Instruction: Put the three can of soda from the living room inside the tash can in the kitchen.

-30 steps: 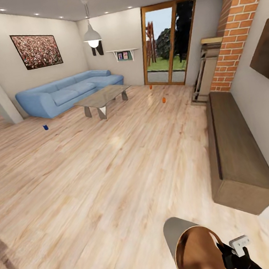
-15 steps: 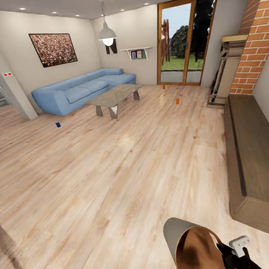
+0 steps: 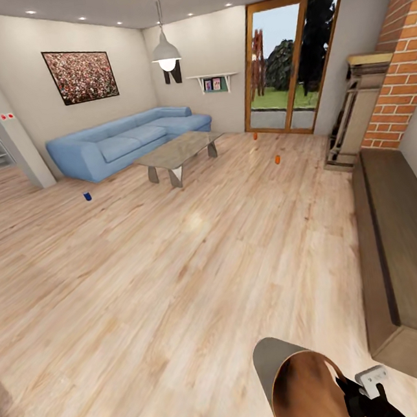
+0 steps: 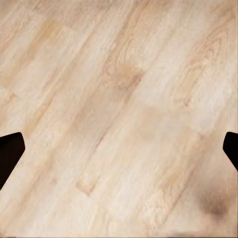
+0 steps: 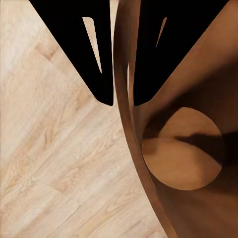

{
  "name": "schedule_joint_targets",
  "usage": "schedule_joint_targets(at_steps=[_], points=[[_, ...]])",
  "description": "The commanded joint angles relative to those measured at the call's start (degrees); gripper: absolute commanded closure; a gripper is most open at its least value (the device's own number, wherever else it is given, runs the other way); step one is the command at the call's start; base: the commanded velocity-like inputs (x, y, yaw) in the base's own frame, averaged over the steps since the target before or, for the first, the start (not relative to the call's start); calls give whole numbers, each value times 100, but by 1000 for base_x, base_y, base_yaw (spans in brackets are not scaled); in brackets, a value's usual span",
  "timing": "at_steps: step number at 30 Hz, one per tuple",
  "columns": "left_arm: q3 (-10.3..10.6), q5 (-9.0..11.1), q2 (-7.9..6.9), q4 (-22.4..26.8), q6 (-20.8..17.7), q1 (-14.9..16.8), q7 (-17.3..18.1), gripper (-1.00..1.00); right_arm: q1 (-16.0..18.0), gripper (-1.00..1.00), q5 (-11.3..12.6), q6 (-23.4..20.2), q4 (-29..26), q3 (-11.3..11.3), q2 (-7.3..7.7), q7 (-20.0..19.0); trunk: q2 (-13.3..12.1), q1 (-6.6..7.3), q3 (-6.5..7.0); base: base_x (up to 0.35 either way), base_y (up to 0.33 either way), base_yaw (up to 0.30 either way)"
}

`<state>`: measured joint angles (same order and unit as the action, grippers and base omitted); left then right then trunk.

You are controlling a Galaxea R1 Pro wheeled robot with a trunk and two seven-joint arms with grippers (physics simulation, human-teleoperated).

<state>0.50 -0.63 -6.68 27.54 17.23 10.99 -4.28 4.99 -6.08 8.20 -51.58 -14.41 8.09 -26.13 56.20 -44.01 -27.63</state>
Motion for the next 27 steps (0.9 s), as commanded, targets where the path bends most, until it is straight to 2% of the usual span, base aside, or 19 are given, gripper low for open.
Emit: schedule_joint_targets(at_steps=[1, 7, 10, 11, 12, 13, 14, 20, 27], points=[[-7, 4, 0, 8, 31, 0, -2, -100, 2, 100, 45, -3, -1, 0, -1, -32, 0, 0, 0, 287, 0, 0], [-49, 68, 14, 151, 71, 55, 30, -100, 2, 100, 40, -3, 127, 14, -1, -32, 0, 0, 0, 307, 0, 0], [-65, 197, 14, 489, -55, 108, 42, -100, 2, 100, 36, -3, 155, 32, -1, -32, 0, 0, 0, 318, -6, 0], [-65, 260, 13, 617, -133, 120, 47, -100, 2, 100, 36, -3, 159, 34, -1, -32, 0, 0, 0, 319, -25, 0], [-64, 409, 12, 889, -308, 135, 56, -100, 2, 100, 33, -3, 165, 37, -1, -32, 0, 0, 0, 320, -45, 0], [-59, 565, 9, 1129, -444, 143, 66, -100, 2, 100, 31, -1, 168, 40, -1, -32, 0, 0, 0, 320, -61, 0], [-52, 815, -18, 1450, -591, 150, 180, -100, 2, 100, 31, -2, 173, 42, -1, -32, 0, 0, 0, 321, -81, 0], [-76, 931, -52, 1561, -629, 137, 996, -100, 2, 100, 37, 6, 173, 38, -1, -32, 0, 0, 0, 321, -87, 0], [-70, 948, -30, 1592, -617, 132, 1161, -100, 13, 100, 69, 15, -82, 42, -7, -71, 0, 0, 0, 321, -91, 0]])
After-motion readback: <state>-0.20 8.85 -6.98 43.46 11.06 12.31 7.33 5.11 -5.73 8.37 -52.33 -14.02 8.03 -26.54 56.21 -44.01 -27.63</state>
